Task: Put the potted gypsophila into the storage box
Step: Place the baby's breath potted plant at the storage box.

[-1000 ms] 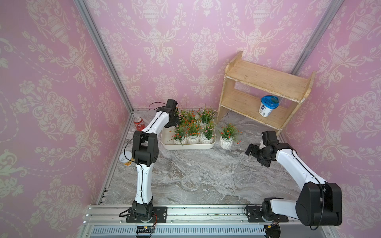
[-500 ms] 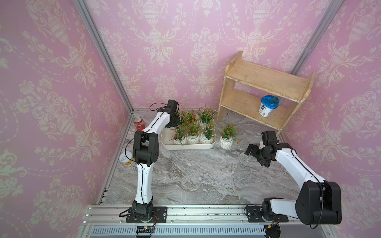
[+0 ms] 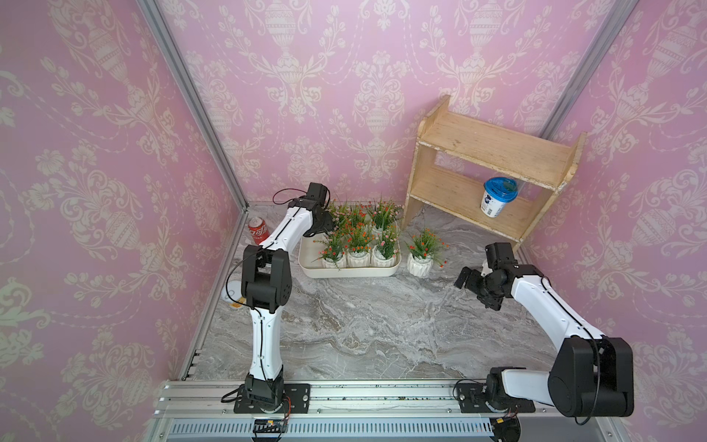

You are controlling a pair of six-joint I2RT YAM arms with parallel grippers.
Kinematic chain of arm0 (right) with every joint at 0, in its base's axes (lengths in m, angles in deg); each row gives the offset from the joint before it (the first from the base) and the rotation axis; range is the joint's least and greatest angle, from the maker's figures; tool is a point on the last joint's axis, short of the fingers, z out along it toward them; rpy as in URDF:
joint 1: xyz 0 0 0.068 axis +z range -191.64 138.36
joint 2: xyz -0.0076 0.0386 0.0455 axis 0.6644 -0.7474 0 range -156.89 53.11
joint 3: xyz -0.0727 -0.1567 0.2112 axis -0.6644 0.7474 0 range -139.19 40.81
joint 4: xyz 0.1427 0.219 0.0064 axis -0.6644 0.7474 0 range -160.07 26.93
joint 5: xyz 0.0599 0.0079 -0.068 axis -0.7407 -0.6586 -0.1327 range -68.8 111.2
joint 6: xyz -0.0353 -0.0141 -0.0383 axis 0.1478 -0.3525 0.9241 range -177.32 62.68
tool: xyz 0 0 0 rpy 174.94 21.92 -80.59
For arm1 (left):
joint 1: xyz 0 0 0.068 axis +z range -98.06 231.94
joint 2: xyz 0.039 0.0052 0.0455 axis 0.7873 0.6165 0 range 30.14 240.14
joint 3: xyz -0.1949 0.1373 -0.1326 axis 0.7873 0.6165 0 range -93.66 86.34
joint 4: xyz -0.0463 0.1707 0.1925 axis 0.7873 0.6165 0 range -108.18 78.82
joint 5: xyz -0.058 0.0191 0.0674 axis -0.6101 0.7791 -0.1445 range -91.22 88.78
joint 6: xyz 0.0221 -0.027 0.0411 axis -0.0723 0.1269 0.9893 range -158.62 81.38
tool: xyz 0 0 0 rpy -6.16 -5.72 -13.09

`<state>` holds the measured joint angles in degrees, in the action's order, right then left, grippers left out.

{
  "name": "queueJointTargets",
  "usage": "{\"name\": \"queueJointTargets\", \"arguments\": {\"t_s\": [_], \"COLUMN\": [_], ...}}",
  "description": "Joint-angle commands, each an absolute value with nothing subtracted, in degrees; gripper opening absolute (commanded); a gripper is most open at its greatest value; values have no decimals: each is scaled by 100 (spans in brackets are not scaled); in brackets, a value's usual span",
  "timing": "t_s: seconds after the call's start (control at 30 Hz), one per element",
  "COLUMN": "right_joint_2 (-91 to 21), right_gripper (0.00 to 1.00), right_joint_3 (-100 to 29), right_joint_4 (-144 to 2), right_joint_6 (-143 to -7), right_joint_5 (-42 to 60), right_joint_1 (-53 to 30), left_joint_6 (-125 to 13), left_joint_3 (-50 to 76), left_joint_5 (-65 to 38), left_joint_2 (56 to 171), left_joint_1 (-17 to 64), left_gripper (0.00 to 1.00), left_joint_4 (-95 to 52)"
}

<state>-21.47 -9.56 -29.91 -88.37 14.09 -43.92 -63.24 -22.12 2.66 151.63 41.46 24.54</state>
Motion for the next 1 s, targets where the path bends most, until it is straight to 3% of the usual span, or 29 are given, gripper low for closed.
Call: {"name": "queueJointTargets", "arguments": {"t_s": [0.0,0.23,0.67,0.97], "right_joint_2": [-1966,-1973,-2552,-3001], "right_gripper": [100,100,97,93], "right_joint_3": [-1190,-1370,-1731,-1940], "right_joint_4": [-2729,-2512,-3245,-3403], "right_joint_6": [-8674,-8663,-9055,-9125], "right_joint_5": [1416,1378,446,1028], "right_joint_1": [-4430,-4436,-4423,-4432], "left_joint_6": [-6436,-6635,-6807,-6888], "left_joint_3": [-1996,-1123,995,2047], "left_joint_5": [273,379,-136,-401], "left_joint_2": [14424,13152,10328,9546], "left_joint_1": [4276,4535,4790,4837], "left_gripper": [76,99,99,99], "left_joint_4": [2453,2402,2588,2816]}}
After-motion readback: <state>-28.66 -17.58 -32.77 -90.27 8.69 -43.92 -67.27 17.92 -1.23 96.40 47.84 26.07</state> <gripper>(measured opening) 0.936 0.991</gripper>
